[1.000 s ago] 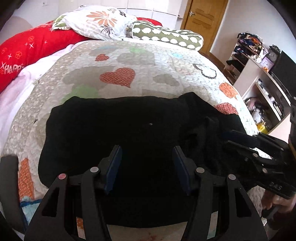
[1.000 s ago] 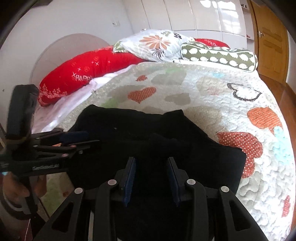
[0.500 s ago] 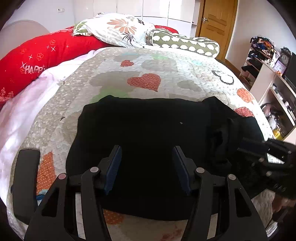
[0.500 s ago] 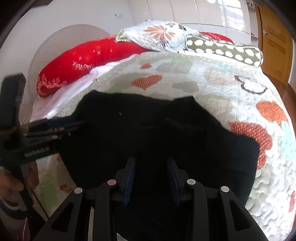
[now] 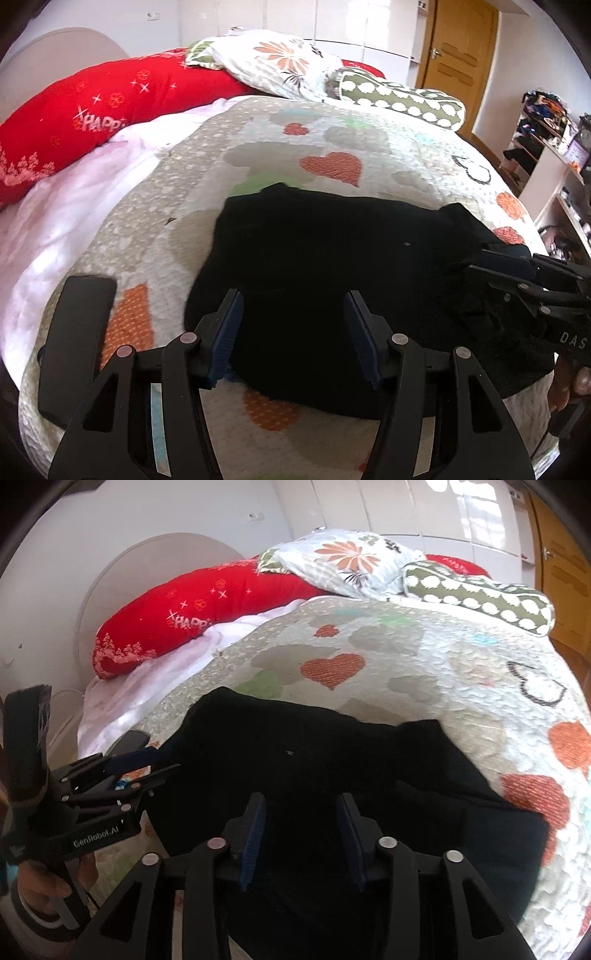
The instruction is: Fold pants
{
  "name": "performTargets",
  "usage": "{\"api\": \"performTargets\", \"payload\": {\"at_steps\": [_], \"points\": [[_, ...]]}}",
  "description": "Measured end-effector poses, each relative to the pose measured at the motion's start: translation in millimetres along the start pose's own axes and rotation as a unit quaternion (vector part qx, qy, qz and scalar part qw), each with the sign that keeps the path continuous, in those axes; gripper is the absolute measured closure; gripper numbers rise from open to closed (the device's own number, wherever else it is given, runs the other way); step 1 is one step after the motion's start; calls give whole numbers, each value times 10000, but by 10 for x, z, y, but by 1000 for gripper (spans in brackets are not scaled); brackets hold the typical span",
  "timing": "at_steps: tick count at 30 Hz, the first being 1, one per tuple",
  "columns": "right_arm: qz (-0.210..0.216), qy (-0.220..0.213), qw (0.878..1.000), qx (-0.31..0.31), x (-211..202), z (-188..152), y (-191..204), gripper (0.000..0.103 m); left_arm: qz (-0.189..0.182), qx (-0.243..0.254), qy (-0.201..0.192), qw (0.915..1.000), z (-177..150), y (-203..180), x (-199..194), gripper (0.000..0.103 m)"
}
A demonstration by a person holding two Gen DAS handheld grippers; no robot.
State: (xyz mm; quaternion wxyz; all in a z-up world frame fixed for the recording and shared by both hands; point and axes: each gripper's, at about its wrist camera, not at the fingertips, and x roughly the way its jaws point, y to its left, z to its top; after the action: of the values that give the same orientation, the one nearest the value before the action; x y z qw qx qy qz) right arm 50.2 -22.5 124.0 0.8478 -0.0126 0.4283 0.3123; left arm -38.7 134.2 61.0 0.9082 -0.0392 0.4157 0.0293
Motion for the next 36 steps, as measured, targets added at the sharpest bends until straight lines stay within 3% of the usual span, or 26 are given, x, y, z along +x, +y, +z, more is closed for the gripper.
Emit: {"api": "performTargets", "payload": {"at_steps": [6,8,10,12,14,18,21,24,25,26,27,29,31,36], "points": [[244,74,9995,-169,189,225,145,56,-274,-467,170,9984,-84,242,-5,46],[355,101,9991,-212,277,344,192,55,-592,-911,237,9938,-151,410,-6,45],[423,197,9985,-280,394,479,247,53,-778,-1279,280,9883,-198,539,6,35],[454,260,9979,-392,497,595,310,48,-852,-1580,278,9834,-238,637,26,34],[494,332,9966,-577,651,752,409,40,-874,-1674,312,9815,-251,677,64,34],[665,608,9921,-874,964,940,605,37,-888,-1701,383,9807,-267,672,128,32],[651,856,9880,-1109,1293,1009,740,36,-920,-1698,435,9802,-233,655,201,32],[852,1088,9847,-1063,1639,1020,762,36,-1002,-1663,504,9797,-183,627,290,23],[950,1055,9851,-970,1691,1022,751,40,-1027,-1644,503,9797,-171,617,314,23],[1060,985,9854,-893,1706,1023,739,54,-1029,-1611,498,9803,-159,604,328,23],[1176,939,9852,-825,1698,1021,735,56,-1059,-1596,476,9803,-150,595,319,24],[1226,817,9858,-807,1596,1024,736,69,-1204,-1586,361,9793,-132,585,238,37],[1306,517,9867,-820,1353,1046,705,73,-1289,-1388,69,9819,-75,511,30,55],[1641,-550,9843,-341,414,1118,306,74,-1612,-495,-863,9819,77,12,-618,60]]}}
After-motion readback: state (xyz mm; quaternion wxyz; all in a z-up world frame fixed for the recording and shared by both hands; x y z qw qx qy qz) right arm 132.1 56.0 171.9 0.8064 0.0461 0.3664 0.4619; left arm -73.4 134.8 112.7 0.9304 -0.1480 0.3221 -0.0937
